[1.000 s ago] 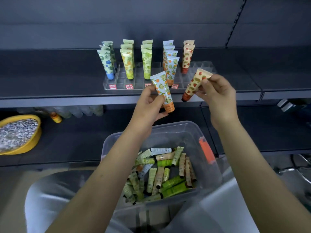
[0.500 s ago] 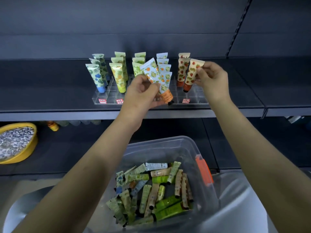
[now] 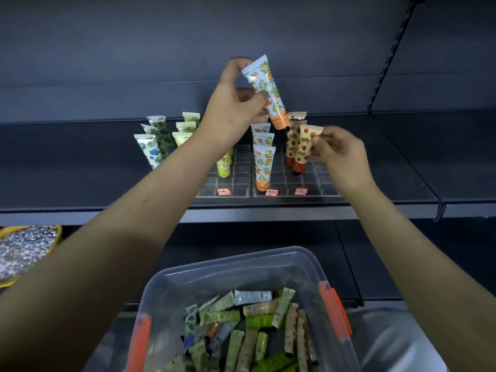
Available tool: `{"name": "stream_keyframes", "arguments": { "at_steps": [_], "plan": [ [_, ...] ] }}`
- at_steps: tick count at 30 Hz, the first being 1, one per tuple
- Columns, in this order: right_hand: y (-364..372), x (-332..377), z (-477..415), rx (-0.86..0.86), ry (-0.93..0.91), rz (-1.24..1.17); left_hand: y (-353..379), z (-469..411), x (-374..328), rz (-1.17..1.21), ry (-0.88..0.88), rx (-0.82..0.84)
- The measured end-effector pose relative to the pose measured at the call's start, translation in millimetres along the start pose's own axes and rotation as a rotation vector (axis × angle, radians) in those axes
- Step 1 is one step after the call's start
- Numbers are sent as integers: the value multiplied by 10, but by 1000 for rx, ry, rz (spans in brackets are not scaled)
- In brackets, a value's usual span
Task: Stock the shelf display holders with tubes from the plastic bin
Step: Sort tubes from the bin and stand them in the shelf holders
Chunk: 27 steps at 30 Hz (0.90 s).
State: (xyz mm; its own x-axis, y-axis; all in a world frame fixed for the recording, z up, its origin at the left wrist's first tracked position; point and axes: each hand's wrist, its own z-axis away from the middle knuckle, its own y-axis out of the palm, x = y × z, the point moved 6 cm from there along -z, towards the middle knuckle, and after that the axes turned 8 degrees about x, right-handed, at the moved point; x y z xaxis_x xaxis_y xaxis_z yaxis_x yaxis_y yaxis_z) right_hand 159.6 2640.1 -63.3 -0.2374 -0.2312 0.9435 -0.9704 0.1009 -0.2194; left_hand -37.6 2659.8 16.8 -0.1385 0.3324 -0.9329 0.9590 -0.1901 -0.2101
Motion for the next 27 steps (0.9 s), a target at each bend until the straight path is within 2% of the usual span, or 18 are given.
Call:
{"name": "stream_keyframes", "arguments": {
  "at_steps": [4,9,12,19,27],
  "plan": [
    [-16,-57,-49,28,-3,89,-10,-224,48,-180,-8,17],
    [-14,-23,-78,46,-38,116,50,-444,58,-199,7,49],
    [5,13,-106,67,-61,178,61,-568,61,-307,-2,64],
    [-1,31,-132,55,-58,267,144,-747,121,-633,-35,186],
    [3,41,-153,35,-53,271,230,-869,376,-801,-126,301]
  ]
}}
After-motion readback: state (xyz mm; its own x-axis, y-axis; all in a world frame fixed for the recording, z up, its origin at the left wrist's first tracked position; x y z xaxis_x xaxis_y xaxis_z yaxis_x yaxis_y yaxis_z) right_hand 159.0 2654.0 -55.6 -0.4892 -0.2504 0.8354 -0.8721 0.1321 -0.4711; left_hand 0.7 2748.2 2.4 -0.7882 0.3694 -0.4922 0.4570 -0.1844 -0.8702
